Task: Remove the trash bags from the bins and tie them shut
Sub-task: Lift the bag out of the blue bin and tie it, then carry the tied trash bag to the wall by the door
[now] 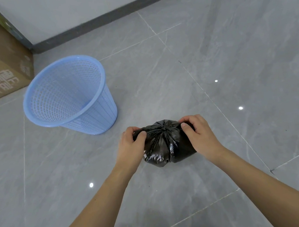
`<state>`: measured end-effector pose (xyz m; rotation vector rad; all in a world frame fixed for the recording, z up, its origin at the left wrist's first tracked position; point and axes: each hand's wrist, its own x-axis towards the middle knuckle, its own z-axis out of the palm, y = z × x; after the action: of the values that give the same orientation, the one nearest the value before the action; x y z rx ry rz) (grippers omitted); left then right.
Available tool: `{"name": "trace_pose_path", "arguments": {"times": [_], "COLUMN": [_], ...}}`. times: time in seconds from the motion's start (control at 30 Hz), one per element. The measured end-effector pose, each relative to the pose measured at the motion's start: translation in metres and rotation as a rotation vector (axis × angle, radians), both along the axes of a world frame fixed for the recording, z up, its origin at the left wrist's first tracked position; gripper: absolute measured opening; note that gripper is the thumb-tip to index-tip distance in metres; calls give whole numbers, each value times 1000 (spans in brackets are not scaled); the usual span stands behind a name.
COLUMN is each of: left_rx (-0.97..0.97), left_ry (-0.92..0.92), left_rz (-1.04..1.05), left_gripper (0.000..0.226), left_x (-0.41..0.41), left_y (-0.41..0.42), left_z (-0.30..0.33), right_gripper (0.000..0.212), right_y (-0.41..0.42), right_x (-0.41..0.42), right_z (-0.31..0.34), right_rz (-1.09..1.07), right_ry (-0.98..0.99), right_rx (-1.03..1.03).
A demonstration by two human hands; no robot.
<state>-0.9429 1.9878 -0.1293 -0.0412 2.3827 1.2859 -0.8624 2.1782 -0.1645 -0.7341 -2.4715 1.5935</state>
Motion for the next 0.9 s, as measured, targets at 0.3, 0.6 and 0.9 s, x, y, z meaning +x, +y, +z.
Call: {"name": "trace_pose_path", "arguments": {"times": [0.3,0.6,0.9], "left_rx": [165,253,213], "left_ry": [-121,-142,-102], "left_rz": [-57,143,181], "left_gripper": [31,19,17], "left_x": [12,-13,-68], "left_y": [1,23,37], "left_z": [-27,-11,92], "right_gripper": [37,19,20], "right_y": [-17,-25,-16], "right_x": [5,-39,-99], "right_z": [-23,-5,110], "right_rz": [37,-108,-142], "right_ry": [-123,-89,-75], "right_rx": [-112,-226,-194]}}
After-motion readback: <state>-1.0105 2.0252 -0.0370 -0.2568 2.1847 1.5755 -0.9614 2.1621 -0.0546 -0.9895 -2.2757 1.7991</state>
